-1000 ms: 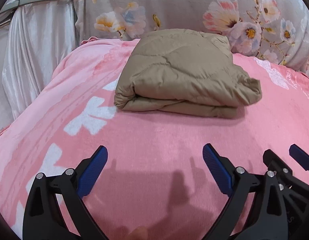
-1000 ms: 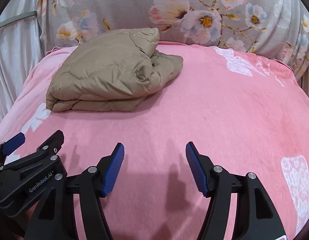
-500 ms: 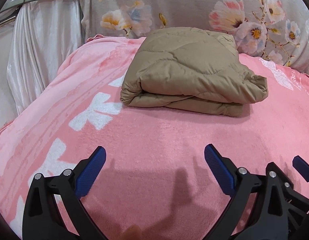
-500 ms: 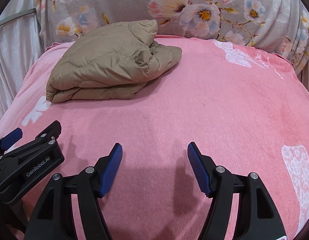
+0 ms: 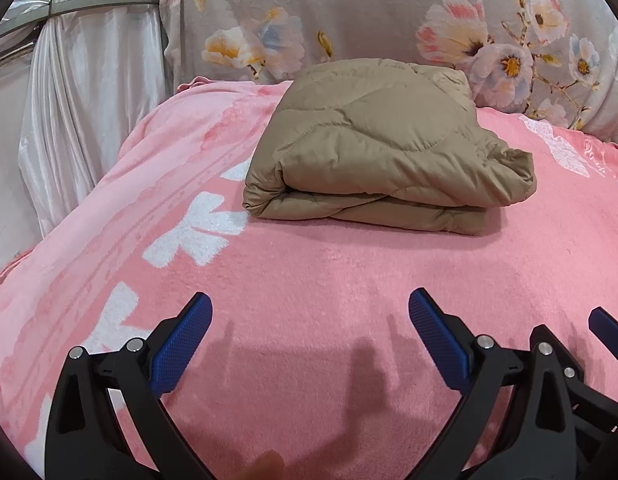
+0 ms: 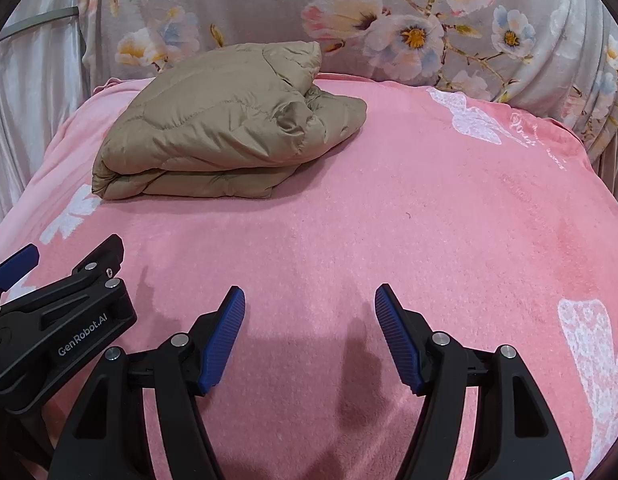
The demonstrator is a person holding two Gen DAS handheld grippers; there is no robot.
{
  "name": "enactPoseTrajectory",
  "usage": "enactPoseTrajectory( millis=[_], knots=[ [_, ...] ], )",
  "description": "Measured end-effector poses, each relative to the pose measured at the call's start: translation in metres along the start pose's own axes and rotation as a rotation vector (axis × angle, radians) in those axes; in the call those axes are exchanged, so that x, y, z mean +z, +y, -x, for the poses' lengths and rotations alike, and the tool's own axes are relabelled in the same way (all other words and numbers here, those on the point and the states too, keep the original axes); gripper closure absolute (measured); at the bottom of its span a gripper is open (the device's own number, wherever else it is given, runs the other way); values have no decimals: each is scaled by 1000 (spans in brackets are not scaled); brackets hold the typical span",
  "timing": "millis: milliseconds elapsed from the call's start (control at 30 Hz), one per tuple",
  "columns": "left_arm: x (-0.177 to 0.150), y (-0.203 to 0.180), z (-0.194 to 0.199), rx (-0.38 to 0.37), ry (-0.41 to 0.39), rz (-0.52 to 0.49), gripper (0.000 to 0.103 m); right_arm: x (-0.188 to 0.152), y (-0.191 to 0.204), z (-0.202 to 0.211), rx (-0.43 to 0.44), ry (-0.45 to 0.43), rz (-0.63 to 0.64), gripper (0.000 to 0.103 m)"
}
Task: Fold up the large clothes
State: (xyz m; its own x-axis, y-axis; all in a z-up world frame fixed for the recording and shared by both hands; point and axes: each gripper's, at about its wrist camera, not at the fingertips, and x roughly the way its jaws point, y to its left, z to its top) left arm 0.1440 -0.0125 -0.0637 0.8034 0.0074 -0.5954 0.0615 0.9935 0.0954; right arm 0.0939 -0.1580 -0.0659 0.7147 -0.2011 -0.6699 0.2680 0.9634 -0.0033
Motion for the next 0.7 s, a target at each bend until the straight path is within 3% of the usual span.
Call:
enactPoseTrajectory(
  millis=[700],
  knots=[
    [2, 5, 3, 10, -11, 15, 7, 2, 2, 2, -3, -11, 17, 37]
  ],
)
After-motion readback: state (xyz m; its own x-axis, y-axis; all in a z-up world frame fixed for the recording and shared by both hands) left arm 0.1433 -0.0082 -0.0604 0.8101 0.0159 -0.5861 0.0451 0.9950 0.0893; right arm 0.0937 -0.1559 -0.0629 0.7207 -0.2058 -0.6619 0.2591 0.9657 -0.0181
